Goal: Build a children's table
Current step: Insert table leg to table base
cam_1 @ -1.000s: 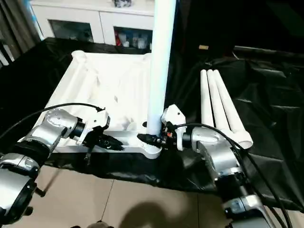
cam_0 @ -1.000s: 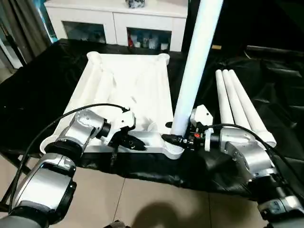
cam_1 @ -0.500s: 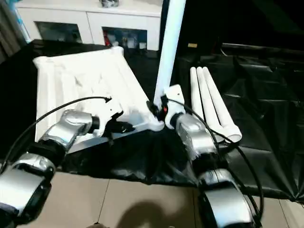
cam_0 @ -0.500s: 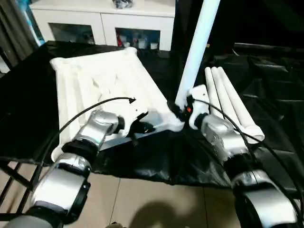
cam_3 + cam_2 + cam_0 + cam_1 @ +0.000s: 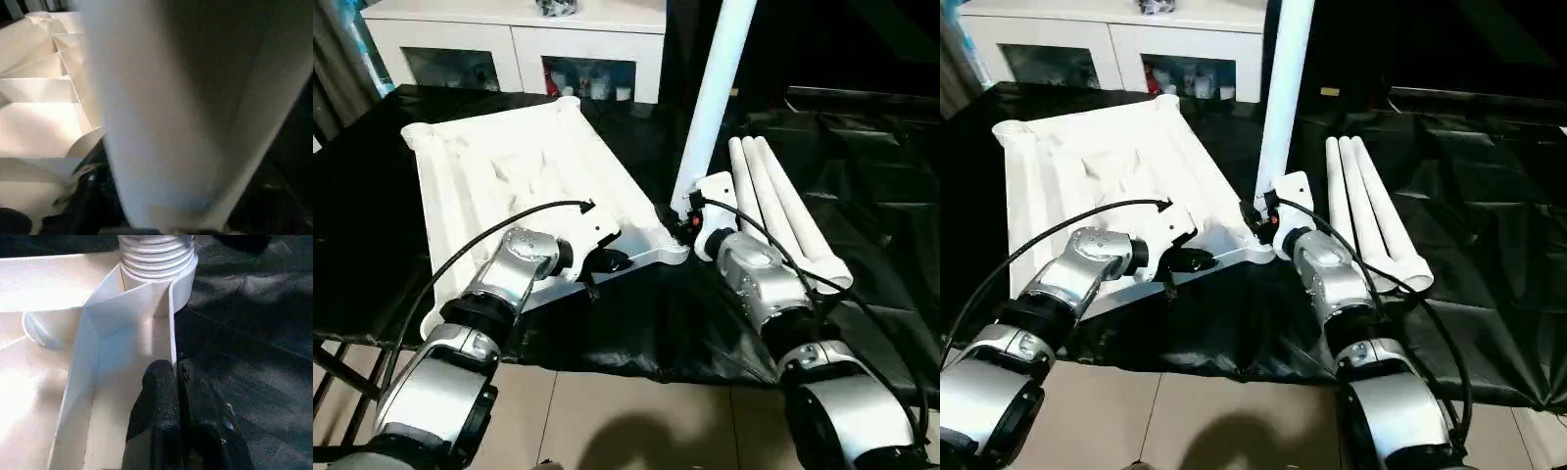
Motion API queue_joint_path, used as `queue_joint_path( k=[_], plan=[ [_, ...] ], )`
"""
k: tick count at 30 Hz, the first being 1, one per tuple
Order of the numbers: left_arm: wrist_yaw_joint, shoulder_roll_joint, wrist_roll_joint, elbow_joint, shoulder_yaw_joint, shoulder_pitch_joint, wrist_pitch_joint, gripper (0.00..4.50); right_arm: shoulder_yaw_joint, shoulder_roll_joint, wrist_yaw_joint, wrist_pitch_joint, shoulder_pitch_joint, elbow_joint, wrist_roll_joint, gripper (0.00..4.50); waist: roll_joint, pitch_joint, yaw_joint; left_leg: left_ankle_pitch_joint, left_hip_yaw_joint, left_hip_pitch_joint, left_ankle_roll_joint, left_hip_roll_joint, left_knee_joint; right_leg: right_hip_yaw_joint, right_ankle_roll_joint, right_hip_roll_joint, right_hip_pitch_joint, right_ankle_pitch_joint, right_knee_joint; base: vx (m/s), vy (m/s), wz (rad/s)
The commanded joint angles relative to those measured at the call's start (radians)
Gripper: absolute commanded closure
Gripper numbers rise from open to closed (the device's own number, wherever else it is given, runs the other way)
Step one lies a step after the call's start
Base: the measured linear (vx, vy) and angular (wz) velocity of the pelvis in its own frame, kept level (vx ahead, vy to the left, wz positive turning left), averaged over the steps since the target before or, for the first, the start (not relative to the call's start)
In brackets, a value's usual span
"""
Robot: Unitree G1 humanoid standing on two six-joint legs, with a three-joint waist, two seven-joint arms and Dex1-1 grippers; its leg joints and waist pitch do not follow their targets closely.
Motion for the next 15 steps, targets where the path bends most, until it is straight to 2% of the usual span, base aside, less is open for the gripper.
queue_joint_path(
  k=[1, 4, 5, 6, 8, 10, 13, 15],
  plan=[
    [-0.052, -0.006, -0.021, -0.034, -0.011, -0.008, -0.033, 4.5, 0.004, 0.004, 0.024, 0.036, 0.025, 0.055, 0.002, 1.58, 0.011, -0.065, 0.004, -0.161, -0.017, 0.004, 0.024, 0.05, -0.076, 0.058, -0.268, -0.096, 0.047, -0.061, -0.063, 0.0, 0.0, 0.0],
    [-0.078, 0.009, -0.033, -0.036, -0.007, -0.002, -0.053, 4.5, 0.001, -0.005, 0.08, 0.027, 0.034, 0.028, 0.02, 1.26, 0.011, -0.069, 0.007, -0.122, -0.015, 0.001, 0.046, 0.05, -0.071, 0.056, -0.285, -0.097, 0.051, 0.014, -0.054, 0.0, 0.0, 0.0],
    [-0.078, 0.009, -0.033, -0.036, -0.007, -0.002, -0.053, 4.5, 0.001, -0.005, 0.08, 0.027, 0.034, 0.028, 0.02, 1.26, 0.011, -0.072, 0.009, -0.097, -0.015, -0.001, 0.057, 0.05, -0.068, 0.056, -0.291, -0.097, 0.053, 0.055, -0.05, 0.0, 0.0, 0.0],
    [-0.09, 0.014, -0.037, -0.037, -0.007, 0.0, -0.056, 4.5, 0.006, -0.011, 0.106, 0.017, 0.039, 0.016, 0.02, 1.05, 0.01, -0.079, 0.012, -0.057, -0.015, -0.004, 0.069, 0.049, -0.062, 0.055, -0.298, -0.096, 0.055, 0.112, -0.04, 0.0, 0.0, 0.0],
    [-0.118, 0.027, -0.039, -0.04, -0.011, 0.006, -0.063, 4.5, 0.022, -0.027, 0.142, 0.007, 0.049, -0.01, 0.009, 1.0, 0.012, -0.076, 0.017, -0.038, -0.012, -0.007, 0.093, 0.05, -0.06, 0.051, -0.307, -0.092, 0.05, 0.15, -0.038, 0.0, 0.0, 0.0],
    [-0.143, 0.039, -0.037, -0.033, -0.014, 0.008, -0.105, 4.5, 0.034, -0.042, 0.195, 0.0, 0.058, -0.031, 0.001, 1.0, 0.012, -0.077, 0.026, -0.052, -0.011, -0.007, 0.104, 0.051, -0.057, 0.05, -0.303, -0.094, 0.05, 0.138, -0.038, 0.0, 0.0, 0.0],
    [-0.202, 0.059, -0.043, -0.027, -0.02, 0.008, -0.135, 4.5, 0.046, -0.07, 0.28, -0.005, 0.076, -0.069, 0.006, 1.0, 0.013, -0.075, 0.034, -0.077, -0.01, -0.004, 0.093, 0.055, -0.059, 0.051, -0.295, -0.093, 0.047, 0.096, -0.041, 0.0, 0.0, 0.0],
    [-0.266, 0.071, -0.063, -0.025, -0.019, 0.01, -0.143, 4.5, 0.072, -0.099, 0.353, -0.012, 0.096, -0.102, -0.001, 1.0, 0.015, -0.075, 0.037, -0.077, -0.01, -0.003, 0.093, 0.055, -0.059, 0.049, -0.296, -0.092, 0.047, 0.1, -0.04, 0.0, 0.0, 0.0]
  ],
)
